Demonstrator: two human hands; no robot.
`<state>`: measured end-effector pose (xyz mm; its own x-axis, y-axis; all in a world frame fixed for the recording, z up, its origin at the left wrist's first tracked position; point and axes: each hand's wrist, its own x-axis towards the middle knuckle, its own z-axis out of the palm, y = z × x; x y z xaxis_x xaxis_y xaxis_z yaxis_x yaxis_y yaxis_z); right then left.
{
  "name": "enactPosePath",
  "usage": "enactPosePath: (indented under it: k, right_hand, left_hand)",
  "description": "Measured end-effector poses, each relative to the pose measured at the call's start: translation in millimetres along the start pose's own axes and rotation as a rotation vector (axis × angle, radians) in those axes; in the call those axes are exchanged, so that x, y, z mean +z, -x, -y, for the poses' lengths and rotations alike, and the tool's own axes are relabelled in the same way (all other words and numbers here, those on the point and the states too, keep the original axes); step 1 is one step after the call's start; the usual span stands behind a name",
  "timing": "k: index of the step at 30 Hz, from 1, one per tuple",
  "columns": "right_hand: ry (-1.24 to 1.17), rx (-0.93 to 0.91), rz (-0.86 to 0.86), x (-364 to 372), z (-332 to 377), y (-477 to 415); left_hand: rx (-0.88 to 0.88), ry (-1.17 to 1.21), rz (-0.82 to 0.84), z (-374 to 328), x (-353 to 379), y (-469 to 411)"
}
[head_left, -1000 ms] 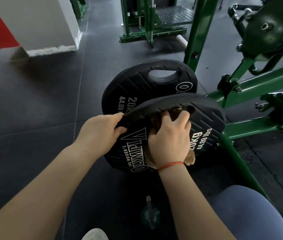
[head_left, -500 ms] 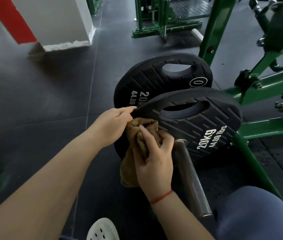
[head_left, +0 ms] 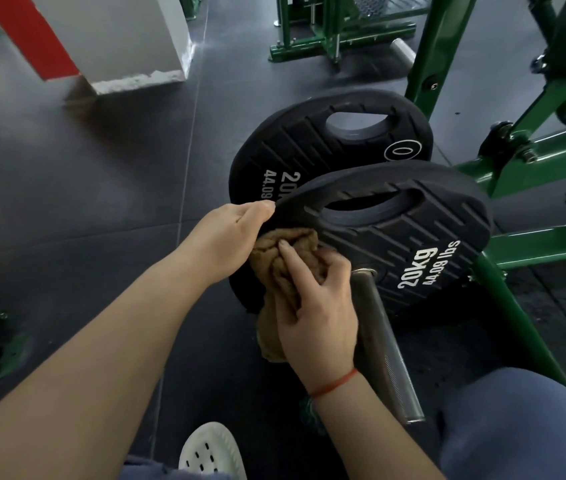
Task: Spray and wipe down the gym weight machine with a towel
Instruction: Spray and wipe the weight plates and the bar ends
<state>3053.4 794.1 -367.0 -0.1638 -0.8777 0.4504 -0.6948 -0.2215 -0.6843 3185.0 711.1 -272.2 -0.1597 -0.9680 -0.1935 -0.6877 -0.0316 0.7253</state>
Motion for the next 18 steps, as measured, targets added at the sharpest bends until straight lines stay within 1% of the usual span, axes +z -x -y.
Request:
enactPosePath:
  k: [2,5,9,14,16,18]
  right_hand:
    - [0.004,-0.025,-0.002,4,9,-8]
    - [0.058,-0.033,-0.008,11,3,-10]
    - [0.069,0.031,-0.041,11,-14,-4]
    - [0.069,0.130,-0.084,3,-20,1]
    - [0.031,0.064,-0.076,1,-9,0]
    - [0.001,-0.077,-0.051,1,4,-8]
  left_hand:
    - [-0.007,-0.010,0.011,-2,0,1]
    - [-0.009,-0.054,0.034,-5,-1,2]
    - [-0.019,-0.093,0.050,-6,-1,1]
    - [-0.024,-0.072,0.058,-8,0,1]
    - [-0.021,-0.060,0.048,-4,0,-1]
    - [-0.034,-0.024,0.046,0,-2,-3]
